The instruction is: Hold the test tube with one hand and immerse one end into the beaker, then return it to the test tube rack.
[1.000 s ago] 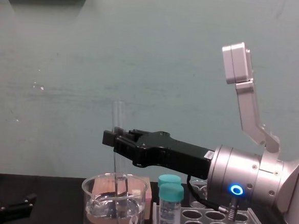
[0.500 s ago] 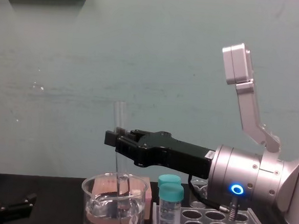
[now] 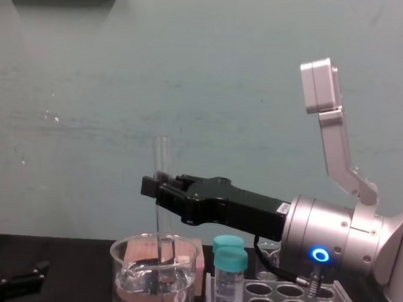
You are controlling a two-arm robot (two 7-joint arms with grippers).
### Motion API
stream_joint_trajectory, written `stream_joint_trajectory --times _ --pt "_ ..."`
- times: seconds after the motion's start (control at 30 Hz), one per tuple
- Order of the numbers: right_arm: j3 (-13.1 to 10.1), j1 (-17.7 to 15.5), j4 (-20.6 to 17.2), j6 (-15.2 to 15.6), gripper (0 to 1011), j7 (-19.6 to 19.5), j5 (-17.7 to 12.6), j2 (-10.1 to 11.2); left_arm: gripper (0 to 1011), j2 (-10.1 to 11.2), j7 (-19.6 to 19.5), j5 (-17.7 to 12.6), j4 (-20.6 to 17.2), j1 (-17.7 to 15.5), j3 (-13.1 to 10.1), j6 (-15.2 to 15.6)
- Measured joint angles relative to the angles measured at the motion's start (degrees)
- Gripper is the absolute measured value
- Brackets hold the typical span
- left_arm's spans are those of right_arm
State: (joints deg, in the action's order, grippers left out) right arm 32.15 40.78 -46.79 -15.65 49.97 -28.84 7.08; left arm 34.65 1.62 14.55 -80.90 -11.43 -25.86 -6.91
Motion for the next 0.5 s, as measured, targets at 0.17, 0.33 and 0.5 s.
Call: stream_joint_trajectory --times 0.17,0.33,0.5 --pt "0.0 0.0 0.0 0.0 241 0.1 0.0 0.0 1000 0.0 0.0 0.0 0.0 0.0 0.0 0.0" --pt "0.0 -0.2 -0.3 0.1 241 0.2 -0.2 0.1 1000 0.0 0.0 0.0 0.0 0.0 0.0 0.0" --pt "0.0 -0.3 -0.4 0.2 241 0.2 -0.2 0.1 1000 0.0 0.0 0.0 0.0 0.0 0.0 0.0"
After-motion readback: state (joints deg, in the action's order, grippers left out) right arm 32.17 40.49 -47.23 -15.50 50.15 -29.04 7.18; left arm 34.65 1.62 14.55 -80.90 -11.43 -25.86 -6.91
